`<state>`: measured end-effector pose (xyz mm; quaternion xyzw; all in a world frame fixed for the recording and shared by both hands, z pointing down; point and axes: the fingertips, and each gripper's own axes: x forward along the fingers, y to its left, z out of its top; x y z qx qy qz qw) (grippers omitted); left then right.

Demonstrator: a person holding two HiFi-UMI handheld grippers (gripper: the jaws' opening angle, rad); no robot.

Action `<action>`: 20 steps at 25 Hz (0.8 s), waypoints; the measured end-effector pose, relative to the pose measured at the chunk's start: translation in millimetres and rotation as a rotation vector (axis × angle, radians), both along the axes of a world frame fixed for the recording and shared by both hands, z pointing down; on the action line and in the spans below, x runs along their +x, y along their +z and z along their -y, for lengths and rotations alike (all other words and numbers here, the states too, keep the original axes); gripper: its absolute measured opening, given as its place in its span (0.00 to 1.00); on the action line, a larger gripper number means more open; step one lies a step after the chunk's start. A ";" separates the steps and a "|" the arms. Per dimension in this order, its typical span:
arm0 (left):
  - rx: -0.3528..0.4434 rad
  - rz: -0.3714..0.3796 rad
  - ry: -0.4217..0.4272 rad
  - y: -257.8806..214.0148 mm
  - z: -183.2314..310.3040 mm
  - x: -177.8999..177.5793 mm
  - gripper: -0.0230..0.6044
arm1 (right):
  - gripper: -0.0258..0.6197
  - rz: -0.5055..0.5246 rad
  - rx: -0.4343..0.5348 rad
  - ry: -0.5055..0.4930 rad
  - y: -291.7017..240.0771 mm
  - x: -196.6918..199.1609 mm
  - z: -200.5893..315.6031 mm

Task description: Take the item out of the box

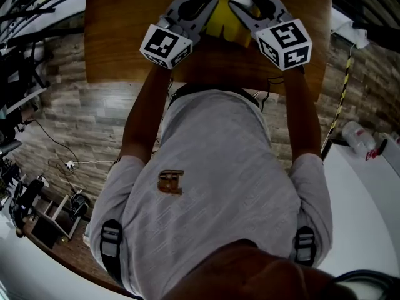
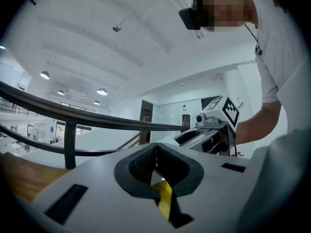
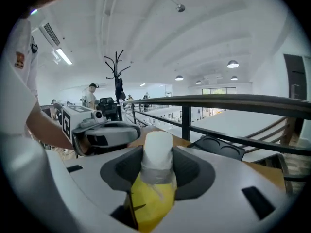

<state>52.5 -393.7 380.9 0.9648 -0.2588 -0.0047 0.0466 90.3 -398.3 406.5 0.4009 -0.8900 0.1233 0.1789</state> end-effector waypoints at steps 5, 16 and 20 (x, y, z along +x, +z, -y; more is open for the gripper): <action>0.038 -0.014 -0.002 -27.0 -15.7 2.3 0.07 | 0.35 0.083 0.081 0.031 -33.6 4.0 -16.2; 0.089 -0.048 0.002 -68.2 -41.9 -5.3 0.07 | 0.35 0.176 0.227 0.056 -84.6 -2.0 -52.8; 0.102 -0.062 0.006 -77.6 -51.6 -5.7 0.07 | 0.35 0.210 0.278 0.054 -93.3 -3.9 -64.9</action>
